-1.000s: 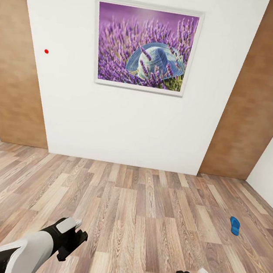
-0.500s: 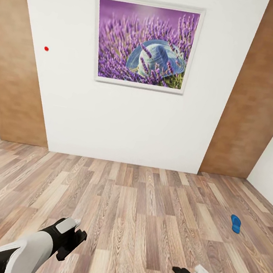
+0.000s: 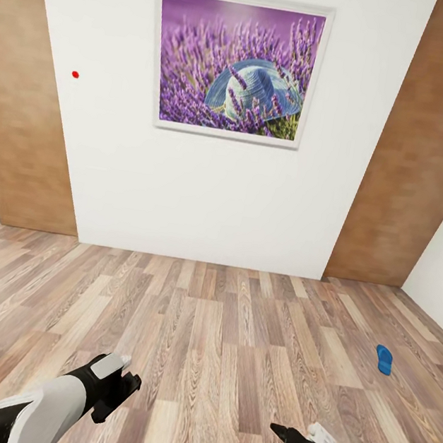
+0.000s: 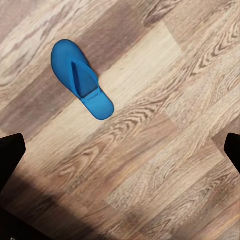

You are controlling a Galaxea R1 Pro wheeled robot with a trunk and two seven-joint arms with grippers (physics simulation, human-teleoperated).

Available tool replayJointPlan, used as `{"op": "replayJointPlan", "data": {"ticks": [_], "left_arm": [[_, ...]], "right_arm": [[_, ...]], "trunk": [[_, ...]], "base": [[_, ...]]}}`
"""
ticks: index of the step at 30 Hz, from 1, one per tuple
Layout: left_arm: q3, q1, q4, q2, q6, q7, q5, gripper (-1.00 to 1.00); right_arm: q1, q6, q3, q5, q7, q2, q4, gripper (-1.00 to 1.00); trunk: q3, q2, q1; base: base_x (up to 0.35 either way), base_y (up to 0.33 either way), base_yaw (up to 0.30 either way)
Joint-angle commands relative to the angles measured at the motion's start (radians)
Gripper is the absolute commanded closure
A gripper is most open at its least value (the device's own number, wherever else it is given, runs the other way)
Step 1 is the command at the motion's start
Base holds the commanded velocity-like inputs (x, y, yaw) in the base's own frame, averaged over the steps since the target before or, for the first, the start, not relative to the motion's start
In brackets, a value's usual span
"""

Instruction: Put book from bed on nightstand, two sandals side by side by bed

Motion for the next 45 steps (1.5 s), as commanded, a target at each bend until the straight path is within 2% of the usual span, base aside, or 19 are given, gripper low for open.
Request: {"op": "replayJointPlan", "data": {"ticks": [1, 9, 13, 16, 26, 37, 45], "left_arm": [[0.005, 0.000, -0.003, 0.000, 0.005, 0.006, 0.000, -1.00], [0.005, 0.000, -0.003, 0.000, 0.006, 0.007, 0.000, -1.00], [0.004, 0.001, -0.003, 0.001, 0.007, 0.007, 0.000, -1.00], [0.005, 0.001, -0.003, 0.001, 0.008, 0.007, -0.001, -1.00], [0.006, 0.005, -0.003, 0.011, 0.011, 0.009, 0.005, -1.00], [0.033, 0.006, -0.004, 0.025, 0.016, 0.016, 0.095, -1.00], [0.042, 0.006, -0.007, 0.028, 0.014, 0.031, 0.117, -1.00]], "right_arm": [[0.000, 0.007, -0.004, -0.003, 0.034, 0.000, -0.001, -1.00], [0.000, 0.003, -0.014, 0.002, 0.298, -0.004, -0.002, -1.00], [0.000, 0.001, -0.019, 0.004, 0.391, -0.007, -0.001, -1.00], [0.000, 0.001, -0.021, 0.005, 0.435, -0.007, -0.001, -1.00], [0.000, 0.000, -0.023, 0.006, 0.477, -0.006, -0.002, -1.00], [0.000, 0.001, -0.023, 0.008, 0.465, -0.005, -0.001, -1.00], [0.000, 0.006, -0.022, 0.009, 0.461, -0.004, -0.001, -1.00]], "trunk": [[-0.004, -0.008, 0.004], [-0.029, -0.064, 0.034], [-0.042, -0.092, 0.050], [-0.051, -0.113, 0.061], [-0.083, -0.183, 0.100], [-0.117, -0.260, 0.142], [-0.142, -0.316, 0.172]], "base": [[0.000, 0.000, 0.000], [0.000, 0.000, 0.000], [0.000, 0.000, 0.000], [0.000, 0.000, 0.000], [0.000, 0.000, 0.000], [0.000, 0.000, 0.000], [0.000, 0.000, 0.000]]}}
